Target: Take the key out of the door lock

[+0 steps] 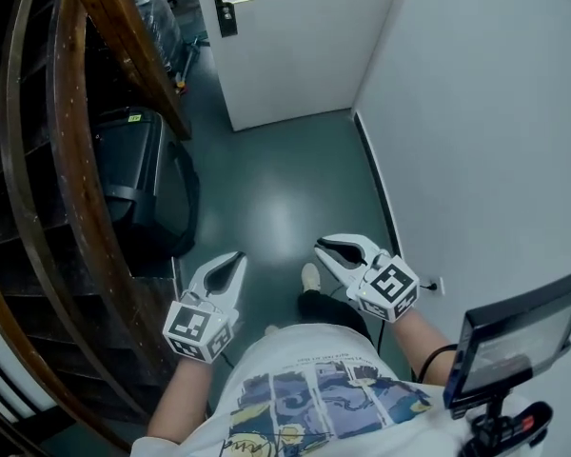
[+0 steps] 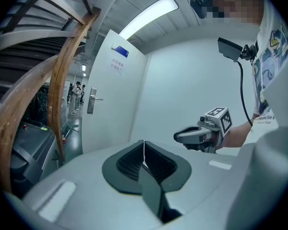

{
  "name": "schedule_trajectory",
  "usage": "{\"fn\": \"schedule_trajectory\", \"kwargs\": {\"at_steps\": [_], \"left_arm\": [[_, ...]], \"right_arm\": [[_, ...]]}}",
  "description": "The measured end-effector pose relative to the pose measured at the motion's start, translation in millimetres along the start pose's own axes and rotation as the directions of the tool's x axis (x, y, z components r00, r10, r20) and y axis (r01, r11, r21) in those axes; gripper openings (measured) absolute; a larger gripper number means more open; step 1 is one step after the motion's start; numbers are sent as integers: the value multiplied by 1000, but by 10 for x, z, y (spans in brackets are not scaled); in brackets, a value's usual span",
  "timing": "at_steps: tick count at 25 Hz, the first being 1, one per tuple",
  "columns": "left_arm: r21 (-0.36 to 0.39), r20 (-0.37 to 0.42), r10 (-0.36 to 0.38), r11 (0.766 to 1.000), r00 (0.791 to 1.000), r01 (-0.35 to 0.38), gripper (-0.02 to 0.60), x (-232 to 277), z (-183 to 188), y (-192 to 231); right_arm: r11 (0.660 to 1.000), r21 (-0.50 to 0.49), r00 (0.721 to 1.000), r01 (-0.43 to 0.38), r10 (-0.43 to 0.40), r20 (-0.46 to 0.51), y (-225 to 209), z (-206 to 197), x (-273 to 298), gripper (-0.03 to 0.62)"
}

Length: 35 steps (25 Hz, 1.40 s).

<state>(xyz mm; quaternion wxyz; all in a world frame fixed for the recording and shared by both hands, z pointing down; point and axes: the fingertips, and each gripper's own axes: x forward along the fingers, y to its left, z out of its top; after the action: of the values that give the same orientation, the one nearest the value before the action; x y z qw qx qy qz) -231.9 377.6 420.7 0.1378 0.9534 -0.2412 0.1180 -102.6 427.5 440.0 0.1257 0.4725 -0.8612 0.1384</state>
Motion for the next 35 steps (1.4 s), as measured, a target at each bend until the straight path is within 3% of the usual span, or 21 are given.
{"fn": "schedule_trajectory", "kwargs": {"at_steps": [6,14,23,28,35], "left_arm": [[-19,24,109,994,994,-109,17,614,371,266],[-1,32,155,988,987,-155,21,1472,738,339],[-21,34,159,987,987,-158,21,1899,949,761],[-27,54,147,989,988,-146,26,2295,1075,1263],[-19,58,84,996,995,-83,35,2758,1453,2028]], "right_arm": [[999,-19,998,-46,47,37,-760,274,142,26],[995,-64,995,-81,85,56,-1693,458,233,31],[993,-78,994,-94,97,45,-2102,596,631,33],[994,-80,997,-75,77,25,-2509,685,1050,37],[992,-121,999,-37,37,-4,-2981,1171,1731,46]]}}
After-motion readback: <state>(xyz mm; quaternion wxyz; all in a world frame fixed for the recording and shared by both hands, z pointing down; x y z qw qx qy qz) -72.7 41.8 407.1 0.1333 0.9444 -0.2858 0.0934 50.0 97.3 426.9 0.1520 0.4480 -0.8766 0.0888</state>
